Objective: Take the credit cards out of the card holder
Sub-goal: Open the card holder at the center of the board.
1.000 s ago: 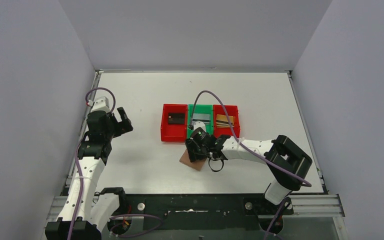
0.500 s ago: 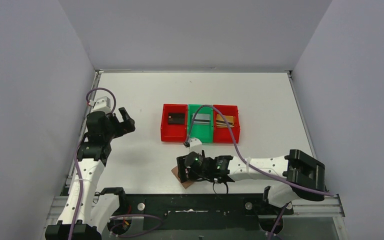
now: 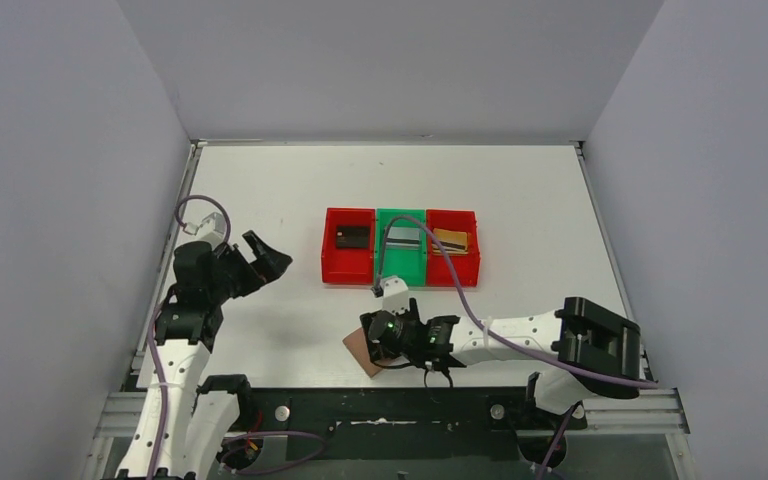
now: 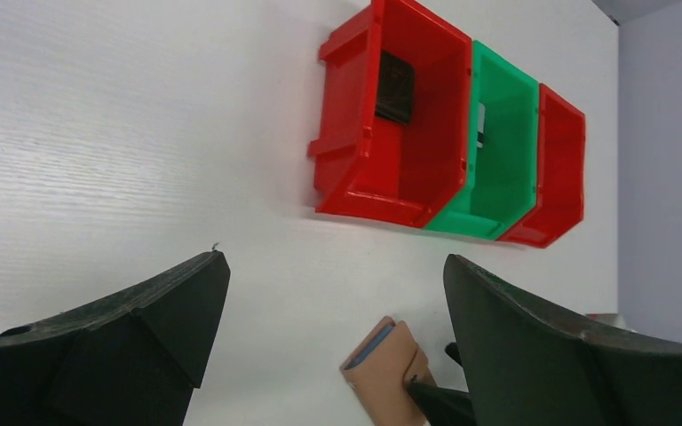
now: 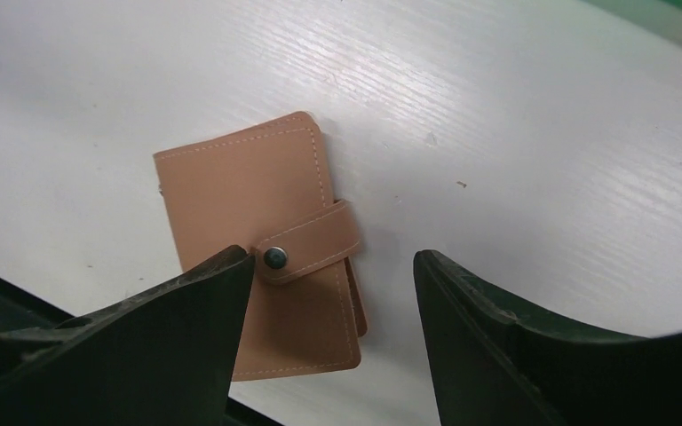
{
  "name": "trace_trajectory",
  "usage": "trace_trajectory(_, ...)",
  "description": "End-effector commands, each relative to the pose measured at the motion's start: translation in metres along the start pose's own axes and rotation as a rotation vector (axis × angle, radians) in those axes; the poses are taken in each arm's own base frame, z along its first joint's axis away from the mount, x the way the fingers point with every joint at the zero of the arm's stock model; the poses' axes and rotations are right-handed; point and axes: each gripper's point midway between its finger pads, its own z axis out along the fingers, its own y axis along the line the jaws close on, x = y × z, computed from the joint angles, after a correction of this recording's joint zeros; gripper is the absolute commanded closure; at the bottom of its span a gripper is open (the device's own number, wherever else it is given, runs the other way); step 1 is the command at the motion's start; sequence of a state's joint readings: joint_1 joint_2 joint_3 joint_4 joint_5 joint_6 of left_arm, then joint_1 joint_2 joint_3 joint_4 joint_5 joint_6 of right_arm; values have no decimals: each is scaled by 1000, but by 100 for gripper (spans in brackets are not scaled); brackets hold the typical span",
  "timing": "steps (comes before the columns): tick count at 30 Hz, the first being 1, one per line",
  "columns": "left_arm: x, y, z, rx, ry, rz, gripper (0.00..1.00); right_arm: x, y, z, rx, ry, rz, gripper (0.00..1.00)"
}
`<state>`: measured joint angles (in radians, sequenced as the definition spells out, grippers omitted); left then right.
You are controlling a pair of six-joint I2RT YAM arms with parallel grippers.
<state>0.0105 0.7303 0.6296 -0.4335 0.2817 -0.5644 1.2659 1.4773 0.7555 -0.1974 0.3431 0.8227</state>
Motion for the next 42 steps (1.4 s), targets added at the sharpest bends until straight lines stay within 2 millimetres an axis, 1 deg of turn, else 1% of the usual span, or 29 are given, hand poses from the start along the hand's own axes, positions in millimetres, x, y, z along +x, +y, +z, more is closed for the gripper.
trace_trajectory(1,18,-23,-3,134,81,-122,8,-12,9,6,12,-53,-86,34)
trace_trajectory(3,32,-21,0,142,127,-174,11,-13,16,7,8,-64,-107,35)
trace_trajectory(4,39,-23,0,158,155,-208,12,-12,19,9,4,-71,-114,36)
trace_trajectory(6,51,-25,0,183,200,-241,13,-10,21,14,17,-66,-119,39)
trace_trajectory(10,67,-21,-1,172,224,-296,15,-2,15,22,105,-43,-147,44)
trace_trajectory(12,73,-22,-1,170,232,-322,17,1,10,23,158,-42,-146,50)
trace_trajectory(15,81,-29,-2,173,243,-310,19,5,-1,23,226,-41,-115,58)
trace_trajectory(17,90,-26,2,137,247,-291,21,7,-4,23,239,-46,-91,63)
trace_trajectory(21,120,-31,9,102,329,-244,25,5,5,23,181,-67,-21,71)
trace_trajectory(25,137,-33,12,62,320,-189,26,5,17,22,98,-76,76,73)
trace_trajectory(27,150,-37,13,73,345,-183,26,3,20,22,52,-86,140,75)
trace_trajectory(30,173,-38,15,78,391,-179,29,-1,19,21,-18,-94,253,75)
trace_trajectory(33,190,-41,16,87,407,-177,30,-3,18,22,-118,-94,362,75)
trace_trajectory(36,201,-46,20,107,424,-173,31,2,13,22,-170,-85,445,75)
trace_trajectory(42,213,-48,29,113,427,-175,35,12,4,27,-158,-62,484,75)
